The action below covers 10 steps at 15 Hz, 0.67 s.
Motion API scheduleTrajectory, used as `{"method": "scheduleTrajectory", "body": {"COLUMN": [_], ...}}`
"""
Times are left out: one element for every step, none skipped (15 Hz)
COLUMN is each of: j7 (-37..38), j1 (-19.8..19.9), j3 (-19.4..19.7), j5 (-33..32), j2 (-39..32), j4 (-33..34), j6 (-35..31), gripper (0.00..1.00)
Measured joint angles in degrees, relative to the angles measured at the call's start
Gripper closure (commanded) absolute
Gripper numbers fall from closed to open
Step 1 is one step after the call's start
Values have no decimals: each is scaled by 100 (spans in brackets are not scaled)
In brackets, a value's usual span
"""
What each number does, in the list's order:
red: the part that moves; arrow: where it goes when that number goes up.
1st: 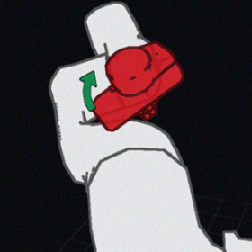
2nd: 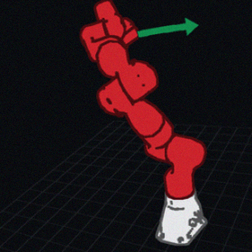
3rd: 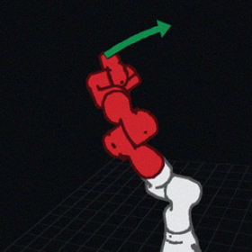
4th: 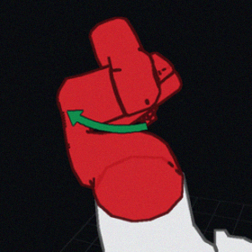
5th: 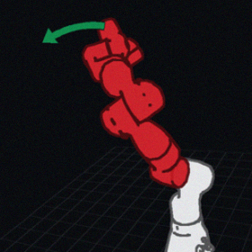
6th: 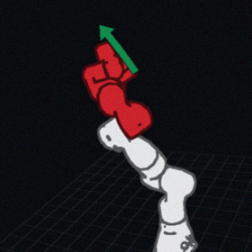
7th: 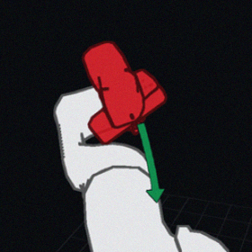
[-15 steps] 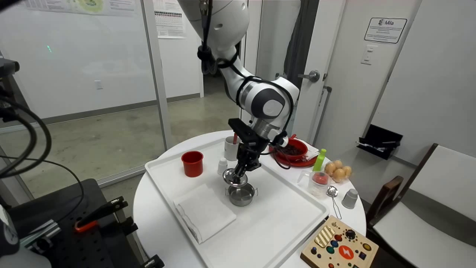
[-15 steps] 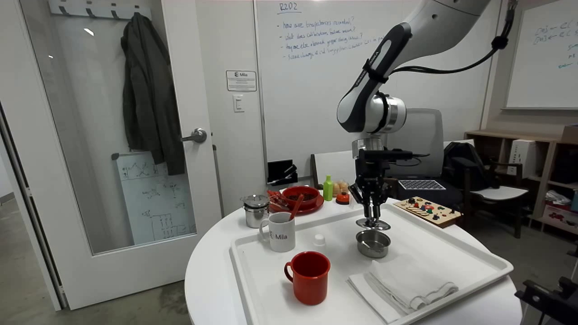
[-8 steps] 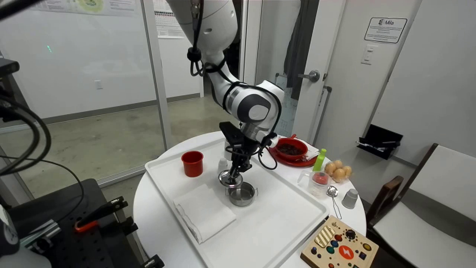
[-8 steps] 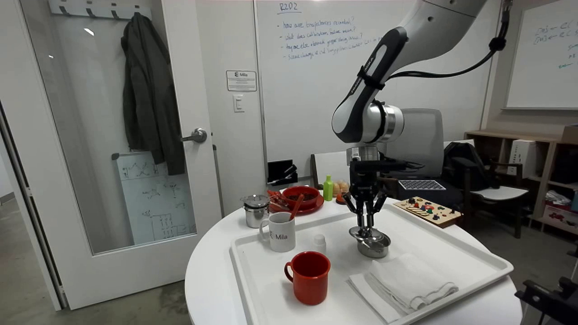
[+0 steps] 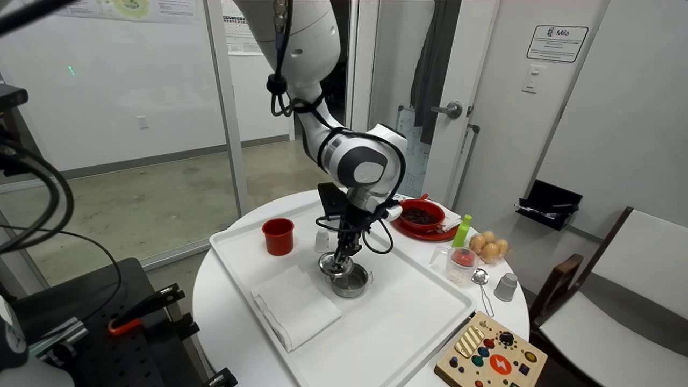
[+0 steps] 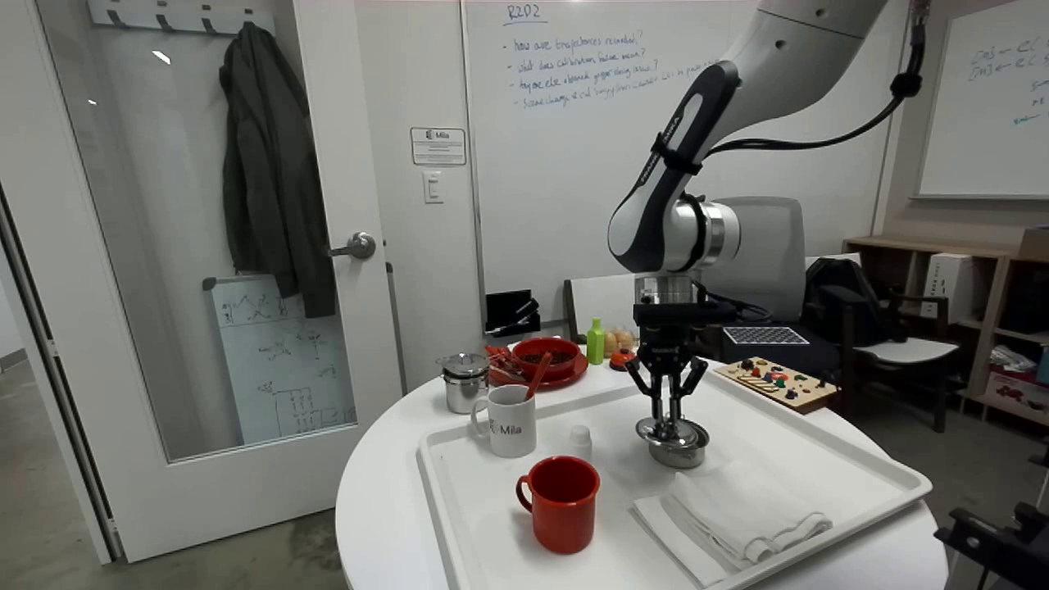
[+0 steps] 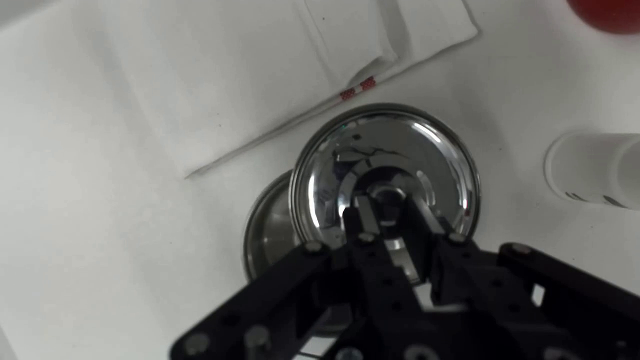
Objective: Pick up the small silver lid from the table and put it on the silver pot.
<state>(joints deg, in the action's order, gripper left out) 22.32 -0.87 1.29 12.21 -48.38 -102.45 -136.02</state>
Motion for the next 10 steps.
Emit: {"method": "scheduleTrajectory", "body": {"j7": [8,9,9,9,9,9,9,9,10,14], "j1": [28,63,99,134,166,193,214,231,243,250], "j3": [12,21,27,30,30,30,30,30,30,30], "j5": [52,108,158,207,252,300,345,387,419,437], "j2": [0,-1,-1,-2,-1,-1,-1,-2,-2,-2], "j4": [-34,-66,-98,-120,-136,-153,-168,-180,-186,-187], "j6": [-34,-70,-110,-145,-188,-242,-304,-363,-412,-449], "gripper": [95,95,95,95,95,95,95,95,95,95]}}
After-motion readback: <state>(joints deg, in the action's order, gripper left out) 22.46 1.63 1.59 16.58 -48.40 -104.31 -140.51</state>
